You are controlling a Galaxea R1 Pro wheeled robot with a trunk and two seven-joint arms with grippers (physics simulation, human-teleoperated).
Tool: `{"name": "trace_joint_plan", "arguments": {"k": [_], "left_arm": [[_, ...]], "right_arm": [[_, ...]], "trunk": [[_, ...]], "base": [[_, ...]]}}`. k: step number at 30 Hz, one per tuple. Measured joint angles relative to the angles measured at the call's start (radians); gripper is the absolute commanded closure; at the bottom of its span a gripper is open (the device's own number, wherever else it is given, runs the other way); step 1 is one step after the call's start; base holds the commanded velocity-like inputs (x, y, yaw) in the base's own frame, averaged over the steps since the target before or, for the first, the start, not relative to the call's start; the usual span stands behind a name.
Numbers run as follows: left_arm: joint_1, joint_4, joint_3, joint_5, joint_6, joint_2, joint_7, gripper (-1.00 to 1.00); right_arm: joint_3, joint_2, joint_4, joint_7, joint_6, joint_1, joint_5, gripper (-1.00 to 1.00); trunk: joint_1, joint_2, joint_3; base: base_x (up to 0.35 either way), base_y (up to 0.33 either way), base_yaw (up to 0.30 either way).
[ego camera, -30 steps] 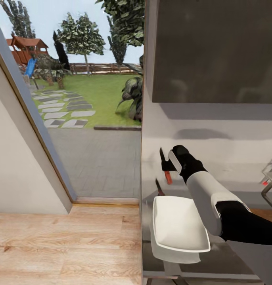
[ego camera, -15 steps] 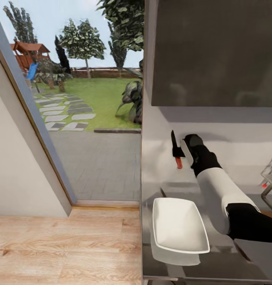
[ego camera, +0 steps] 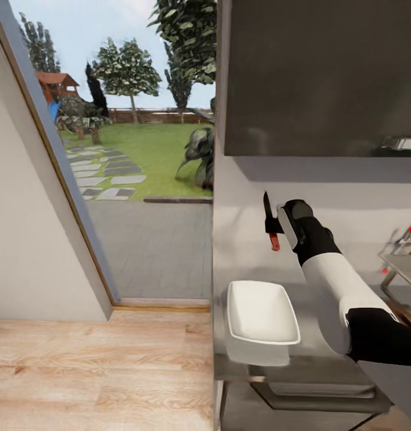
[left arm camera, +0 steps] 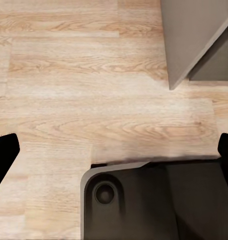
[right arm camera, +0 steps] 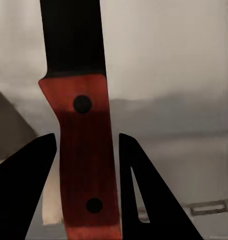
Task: In the kitchen, take the Vidalia onion out of the sink, dice it on the chopping board with the paring knife, put the diced onion into the bowl on the countertop, then place both the paring knife and the chopping board into the sink.
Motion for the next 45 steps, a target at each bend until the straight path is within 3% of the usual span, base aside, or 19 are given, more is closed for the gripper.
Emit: {"name": "trace_joint_plan", "arguments": {"k": [9, 14, 19, 27, 31, 36, 42, 45], "left_arm": [[-0.001, 0.009, 0.000, 0.000, 0.000, 0.000, 0.000, -1.00], [-0.013, 0.024, 0.000, 0.001, 0.000, 0.000, 0.000, -1.00], [-0.018, 0.043, 0.000, 0.001, 0.000, 0.000, 0.001, -1.00], [-0.058, 0.088, 0.001, 0.002, 0.000, -0.001, 0.001, -1.00], [-0.070, 0.098, 0.001, 0.002, 0.000, -0.002, 0.001, -1.00], [-0.073, 0.099, 0.000, 0.000, -0.001, -0.005, 0.000, -1.00], [-0.074, 0.096, -0.001, -0.001, -0.002, -0.010, 0.000, -1.00], [-0.074, 0.098, -0.003, -0.001, -0.002, -0.011, 0.000, -1.00]], "right_arm": [[0.001, -0.011, -0.013, 0.000, -0.001, 0.001, 0.001, 1.00], [0.001, -0.037, -0.081, 0.001, -0.003, 0.005, 0.000, 1.00], [0.001, -0.043, -0.156, 0.005, -0.005, 0.027, -0.001, 1.00], [0.001, -0.044, -0.444, 0.010, -0.009, 0.231, -0.002, 1.00], [0.000, -0.046, -0.481, 0.010, -0.009, 0.285, 0.000, 1.00], [0.000, -0.074, -0.558, 0.011, -0.011, 0.370, 0.000, 1.00], [-0.001, -0.083, -0.638, 0.012, -0.013, 0.441, -0.001, 1.00], [-0.001, -0.087, -0.653, 0.012, -0.059, 0.472, 0.000, 1.00]], "trunk": [[0.000, 0.000, 0.014], [0.000, 0.000, 0.022], [-0.001, 0.000, 0.030], [-0.001, 0.000, 0.042], [-0.001, 0.000, 0.049], [-0.001, 0.000, 0.057], [-0.001, 0.000, 0.066], [-0.001, 0.000, 0.071]], "base": [[-0.312, 0.000, 0.000], [-0.196, 0.000, 0.000], [-0.043, 0.000, 0.000], [-0.004, 0.000, 0.000], [0.000, 0.000, 0.000], [0.000, 0.000, 0.000], [0.000, -0.108, 0.000], [0.000, -0.282, 0.000]]}}
